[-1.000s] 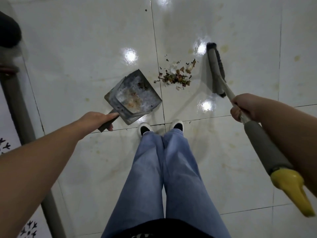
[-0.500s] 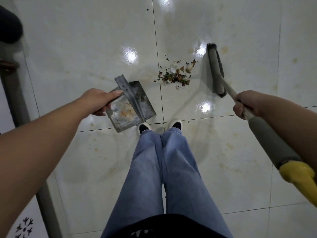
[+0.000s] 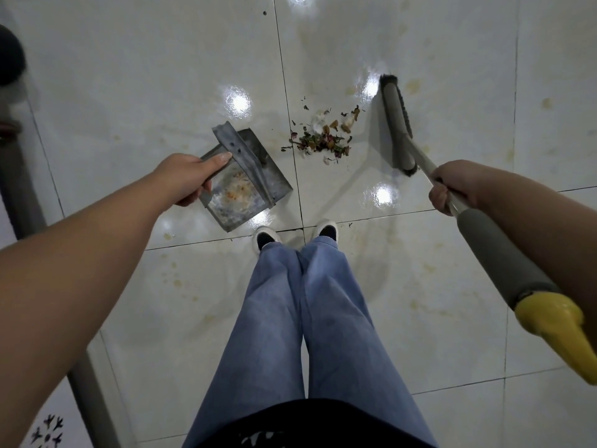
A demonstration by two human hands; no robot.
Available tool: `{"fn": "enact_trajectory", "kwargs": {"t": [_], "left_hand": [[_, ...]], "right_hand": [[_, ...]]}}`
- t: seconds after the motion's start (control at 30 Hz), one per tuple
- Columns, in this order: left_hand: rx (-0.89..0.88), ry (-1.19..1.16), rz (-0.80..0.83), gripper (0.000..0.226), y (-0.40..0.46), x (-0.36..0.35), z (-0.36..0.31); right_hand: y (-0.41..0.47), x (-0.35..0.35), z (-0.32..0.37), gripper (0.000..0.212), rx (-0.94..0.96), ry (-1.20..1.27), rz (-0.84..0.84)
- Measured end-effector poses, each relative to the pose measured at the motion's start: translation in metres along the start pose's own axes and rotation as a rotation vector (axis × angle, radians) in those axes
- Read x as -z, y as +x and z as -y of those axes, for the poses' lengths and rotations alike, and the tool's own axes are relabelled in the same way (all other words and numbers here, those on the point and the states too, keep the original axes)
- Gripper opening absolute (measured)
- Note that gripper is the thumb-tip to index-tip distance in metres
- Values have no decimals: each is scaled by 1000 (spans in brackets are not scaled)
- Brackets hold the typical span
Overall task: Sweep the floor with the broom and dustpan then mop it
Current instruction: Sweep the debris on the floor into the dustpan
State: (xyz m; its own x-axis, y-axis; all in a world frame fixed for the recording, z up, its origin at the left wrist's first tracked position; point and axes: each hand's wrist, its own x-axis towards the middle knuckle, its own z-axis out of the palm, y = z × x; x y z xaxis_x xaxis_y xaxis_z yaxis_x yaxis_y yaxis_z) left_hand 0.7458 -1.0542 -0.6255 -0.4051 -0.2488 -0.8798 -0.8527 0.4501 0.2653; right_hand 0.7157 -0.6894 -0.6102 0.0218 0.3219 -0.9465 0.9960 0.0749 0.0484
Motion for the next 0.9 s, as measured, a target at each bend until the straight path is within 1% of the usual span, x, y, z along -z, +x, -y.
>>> {"fn": "enact_trajectory", "kwargs": {"t": [0.1,0.23,0.37,0.5,0.57,0.67,0.77,0.87,0.9], "left_hand": [[-23,25,-3,56,2,3,-8],[-24,76,-2,54,0,-7,-2],[-27,36,-25,51,1,-9,0],[3,0,-19,51,3,-6,3],[15,-9,-18,52,4,-8,5],[26,-40,-19,51,4,-11,7],[30,-85,-19,52,3,-14,7],[37,-109,-21,53,3,-16,8],[40,-111,-21,54,2,-16,9]], "right_hand": [[-4,-2,0,23,18,4,-5],[-7,-8,-1,25,15,17,15],[-8,-9,1,25,4,6,34],[-18,-16,-1,26,17,-59,80],[-23,-25,-7,25,60,-120,109],[-32,-44,-20,21,108,-294,164],[-47,-60,-33,6,136,-436,234],[-61,-73,-48,15,150,-554,346],[-67,-77,-51,14,138,-578,386]]}}
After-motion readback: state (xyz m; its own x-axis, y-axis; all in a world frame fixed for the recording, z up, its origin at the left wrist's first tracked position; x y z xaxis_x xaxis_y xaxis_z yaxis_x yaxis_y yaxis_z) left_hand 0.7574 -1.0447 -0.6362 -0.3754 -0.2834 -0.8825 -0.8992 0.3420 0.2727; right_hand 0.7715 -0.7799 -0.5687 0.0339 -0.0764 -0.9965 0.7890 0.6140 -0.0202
